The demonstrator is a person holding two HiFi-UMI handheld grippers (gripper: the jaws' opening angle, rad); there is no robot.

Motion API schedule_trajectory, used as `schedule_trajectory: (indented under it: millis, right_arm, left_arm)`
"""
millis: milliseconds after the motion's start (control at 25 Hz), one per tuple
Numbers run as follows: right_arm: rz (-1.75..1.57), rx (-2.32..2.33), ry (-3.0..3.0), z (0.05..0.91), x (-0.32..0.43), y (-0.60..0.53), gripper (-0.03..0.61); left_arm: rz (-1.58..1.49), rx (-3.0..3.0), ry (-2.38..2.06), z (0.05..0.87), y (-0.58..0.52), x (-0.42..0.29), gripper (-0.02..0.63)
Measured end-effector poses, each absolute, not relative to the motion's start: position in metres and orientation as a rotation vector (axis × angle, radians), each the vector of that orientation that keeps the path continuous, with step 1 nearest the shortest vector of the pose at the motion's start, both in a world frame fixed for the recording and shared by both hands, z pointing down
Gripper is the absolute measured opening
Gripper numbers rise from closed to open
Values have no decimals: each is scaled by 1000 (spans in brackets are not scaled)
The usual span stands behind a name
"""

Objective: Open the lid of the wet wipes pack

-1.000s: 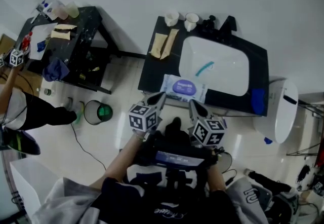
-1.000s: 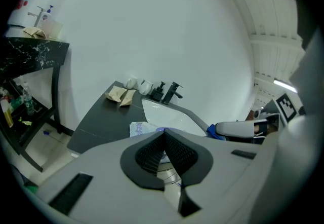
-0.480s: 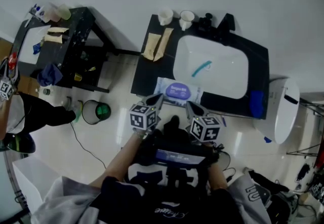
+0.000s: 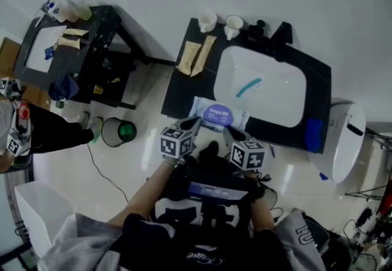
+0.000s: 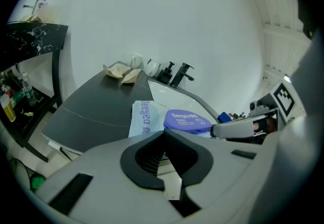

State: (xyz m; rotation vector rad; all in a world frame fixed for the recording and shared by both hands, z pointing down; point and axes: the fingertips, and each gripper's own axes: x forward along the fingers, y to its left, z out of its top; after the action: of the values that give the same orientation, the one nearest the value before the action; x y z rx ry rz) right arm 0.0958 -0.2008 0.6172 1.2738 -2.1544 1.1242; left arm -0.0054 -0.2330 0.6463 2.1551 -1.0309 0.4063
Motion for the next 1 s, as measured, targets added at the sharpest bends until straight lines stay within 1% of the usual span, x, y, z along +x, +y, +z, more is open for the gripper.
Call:
schedule_trajectory:
  millis: [440,680,1000]
  right_arm:
    - [1126,1304,-2234,588,94,-216,48]
    - [1069,1347,-2301,566,98,-247,48]
    - [973,1358,-2290,568,108,-292,48]
  left_arm:
    - [399,2150,-1025,649,-234,-5,6]
    - [392,2151,-1012,649,-235,-5,6]
    - [403,2153,-992,649,-234,-5,6]
